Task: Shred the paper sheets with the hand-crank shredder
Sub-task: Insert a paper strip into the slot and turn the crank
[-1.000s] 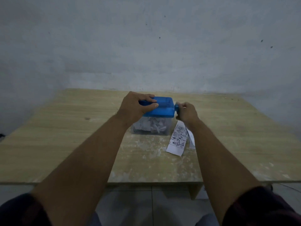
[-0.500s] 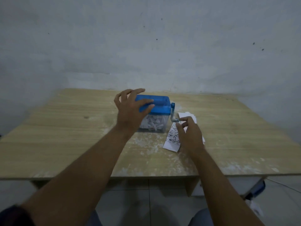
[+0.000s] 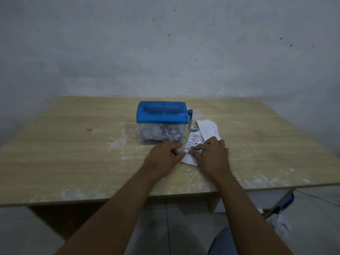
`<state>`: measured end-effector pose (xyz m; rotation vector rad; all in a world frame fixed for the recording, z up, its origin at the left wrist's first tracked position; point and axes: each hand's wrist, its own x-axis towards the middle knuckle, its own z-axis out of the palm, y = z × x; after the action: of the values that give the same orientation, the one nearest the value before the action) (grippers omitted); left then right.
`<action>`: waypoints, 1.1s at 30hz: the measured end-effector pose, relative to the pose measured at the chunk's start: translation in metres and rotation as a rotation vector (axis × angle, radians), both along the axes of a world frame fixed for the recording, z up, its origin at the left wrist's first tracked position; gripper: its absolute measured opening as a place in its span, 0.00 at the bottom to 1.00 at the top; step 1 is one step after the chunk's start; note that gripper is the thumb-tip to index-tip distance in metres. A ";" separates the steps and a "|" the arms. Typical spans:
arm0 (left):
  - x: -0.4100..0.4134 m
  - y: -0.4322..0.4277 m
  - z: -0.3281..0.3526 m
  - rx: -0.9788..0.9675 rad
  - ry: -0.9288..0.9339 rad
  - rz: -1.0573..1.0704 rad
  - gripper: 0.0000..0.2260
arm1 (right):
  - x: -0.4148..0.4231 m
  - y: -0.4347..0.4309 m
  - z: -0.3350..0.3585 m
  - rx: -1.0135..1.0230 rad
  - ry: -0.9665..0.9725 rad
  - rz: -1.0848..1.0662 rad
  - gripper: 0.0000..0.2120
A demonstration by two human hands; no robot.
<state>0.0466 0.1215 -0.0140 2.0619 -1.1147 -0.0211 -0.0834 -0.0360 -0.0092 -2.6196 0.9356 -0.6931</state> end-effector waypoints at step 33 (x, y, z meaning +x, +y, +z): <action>-0.022 -0.054 0.021 0.375 0.149 0.254 0.26 | 0.003 -0.015 -0.009 0.166 -0.225 -0.008 0.16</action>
<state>0.0250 0.0678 0.0072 2.4768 -0.7953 -0.2716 -0.0803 -0.0512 -0.0186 -2.3381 0.8961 -0.8521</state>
